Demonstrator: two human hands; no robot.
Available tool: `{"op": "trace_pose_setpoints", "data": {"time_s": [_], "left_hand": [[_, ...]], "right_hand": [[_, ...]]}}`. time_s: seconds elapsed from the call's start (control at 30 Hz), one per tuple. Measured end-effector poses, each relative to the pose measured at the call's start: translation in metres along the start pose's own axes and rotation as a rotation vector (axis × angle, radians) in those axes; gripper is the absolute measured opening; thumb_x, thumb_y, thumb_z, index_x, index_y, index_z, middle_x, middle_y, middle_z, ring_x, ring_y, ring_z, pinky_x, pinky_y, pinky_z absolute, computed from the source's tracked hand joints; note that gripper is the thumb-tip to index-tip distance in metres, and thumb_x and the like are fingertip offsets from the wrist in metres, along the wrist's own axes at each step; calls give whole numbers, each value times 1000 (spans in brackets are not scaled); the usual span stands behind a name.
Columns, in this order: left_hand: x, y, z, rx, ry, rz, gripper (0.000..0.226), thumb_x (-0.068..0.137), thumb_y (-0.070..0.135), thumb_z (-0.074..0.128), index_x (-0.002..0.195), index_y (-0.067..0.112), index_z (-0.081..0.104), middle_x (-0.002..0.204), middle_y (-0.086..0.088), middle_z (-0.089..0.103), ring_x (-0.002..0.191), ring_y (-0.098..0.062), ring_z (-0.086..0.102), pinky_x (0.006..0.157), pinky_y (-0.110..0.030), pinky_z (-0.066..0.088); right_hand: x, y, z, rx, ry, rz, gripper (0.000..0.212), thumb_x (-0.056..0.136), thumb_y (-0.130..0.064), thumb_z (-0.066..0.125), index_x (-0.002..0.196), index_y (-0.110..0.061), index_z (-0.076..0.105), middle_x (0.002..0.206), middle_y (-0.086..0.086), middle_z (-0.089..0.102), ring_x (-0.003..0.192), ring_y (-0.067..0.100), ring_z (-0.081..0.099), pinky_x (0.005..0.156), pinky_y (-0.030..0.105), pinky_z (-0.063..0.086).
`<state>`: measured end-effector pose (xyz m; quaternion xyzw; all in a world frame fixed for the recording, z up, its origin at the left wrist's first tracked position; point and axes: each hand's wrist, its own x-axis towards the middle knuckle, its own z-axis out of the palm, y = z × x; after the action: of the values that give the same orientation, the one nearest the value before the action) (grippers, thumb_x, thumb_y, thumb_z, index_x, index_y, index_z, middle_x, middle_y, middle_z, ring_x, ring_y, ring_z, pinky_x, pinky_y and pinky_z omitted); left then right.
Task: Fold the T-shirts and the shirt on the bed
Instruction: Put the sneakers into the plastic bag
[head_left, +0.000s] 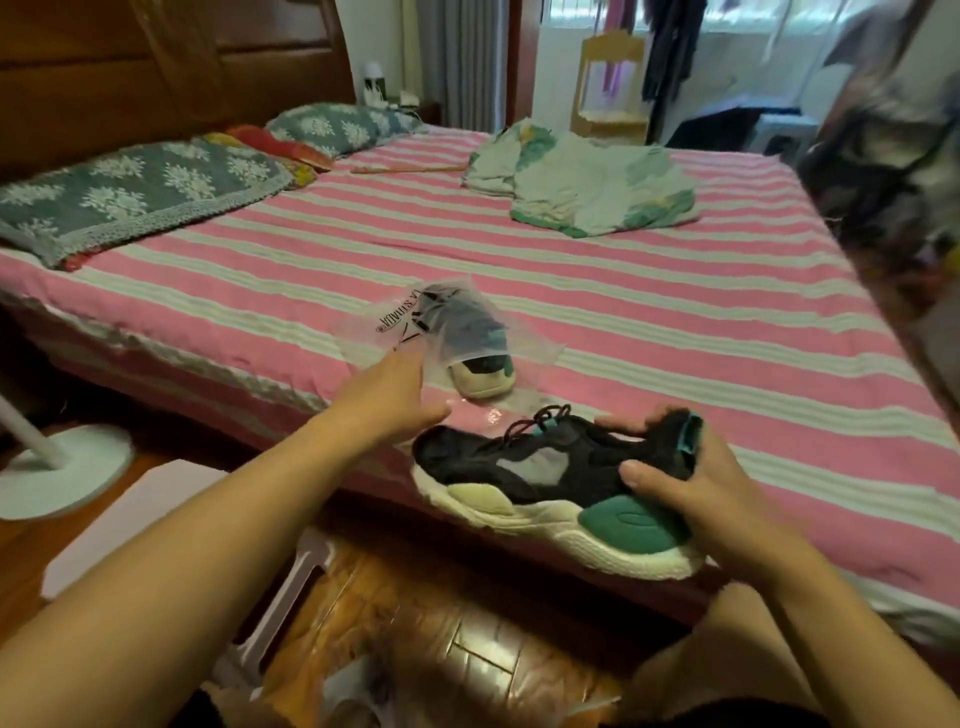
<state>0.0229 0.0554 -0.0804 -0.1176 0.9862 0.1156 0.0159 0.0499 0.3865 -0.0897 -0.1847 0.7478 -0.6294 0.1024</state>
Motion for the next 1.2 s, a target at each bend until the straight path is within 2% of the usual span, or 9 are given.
{"op": "trace_pose_setpoints", "data": {"time_s": [0.1, 0.23, 0.47, 0.67, 0.77, 0.87, 0.97, 1.13, 1.2], "left_hand": [[8, -15, 13, 12, 35, -30, 19, 96, 32, 57, 89, 17, 51, 91, -8, 62, 78, -29, 56, 66, -35, 41], [9, -24, 8, -87, 112, -20, 26, 97, 28, 55, 74, 21, 47, 73, -3, 57, 72, -28, 57, 61, -33, 40], [13, -14, 14, -182, 117, 29, 26, 105, 30, 42, 82, 22, 50, 83, -3, 59, 79, -28, 58, 66, -37, 43], [17, -18, 16, -224, 162, 64, 34, 107, 31, 41, 77, 17, 47, 72, -2, 54, 71, -29, 54, 61, -40, 38], [11, -16, 21, -237, 215, 120, 34, 107, 31, 40, 77, 17, 45, 68, 1, 48, 67, -27, 49, 58, -41, 31], [13, -11, 21, -287, 268, 139, 32, 106, 29, 41, 76, 18, 44, 70, 2, 50, 66, -22, 50, 59, -42, 35], [23, -13, 16, -278, 294, 117, 33, 106, 27, 41, 75, 20, 41, 68, 5, 45, 62, -20, 45, 58, -39, 27], [16, -28, 26, 42, 254, 295, 24, 100, 33, 52, 81, 25, 41, 75, 5, 45, 70, -23, 49, 58, -39, 39], [3, -39, 43, 200, 251, 419, 21, 90, 31, 65, 81, 25, 46, 76, 4, 51, 68, -24, 54, 54, -38, 46]], "right_hand": [[-9, -9, -9, -30, 97, -72, 60, 65, -50, 89, 108, -38, 49, 131, -6, 66, 118, 20, 66, 98, 53, 53], [5, -2, 20, -178, 182, -156, 55, 79, -15, 83, 115, -33, 46, 123, -17, 64, 116, 4, 63, 102, 38, 52], [109, 27, 129, -301, 228, -275, 60, 77, -35, 82, 118, -31, 39, 119, -7, 52, 108, 10, 57, 92, 33, 52], [135, 66, 163, -544, 244, -66, 80, 88, -51, 69, 149, -18, 29, 148, 1, 37, 134, 21, 40, 110, 42, 43], [148, 59, 163, -601, 371, -156, 64, 83, -52, 74, 131, -18, 49, 124, -2, 50, 113, 17, 50, 97, 35, 48], [179, 44, 181, -489, 469, -121, 53, 86, -40, 74, 126, -11, 53, 124, 2, 50, 114, 21, 49, 95, 32, 45], [189, 49, 197, -412, 366, -31, 37, 91, -19, 70, 124, -6, 60, 129, 6, 51, 119, 22, 50, 94, 21, 38], [180, 71, 170, -346, -265, 38, 49, 94, 6, 49, 136, -15, 63, 137, 3, 63, 126, 13, 55, 112, 25, 38], [166, 74, 140, -315, -181, 110, 44, 90, 11, 49, 121, -11, 72, 119, 2, 71, 103, 2, 65, 98, 23, 50]]}}
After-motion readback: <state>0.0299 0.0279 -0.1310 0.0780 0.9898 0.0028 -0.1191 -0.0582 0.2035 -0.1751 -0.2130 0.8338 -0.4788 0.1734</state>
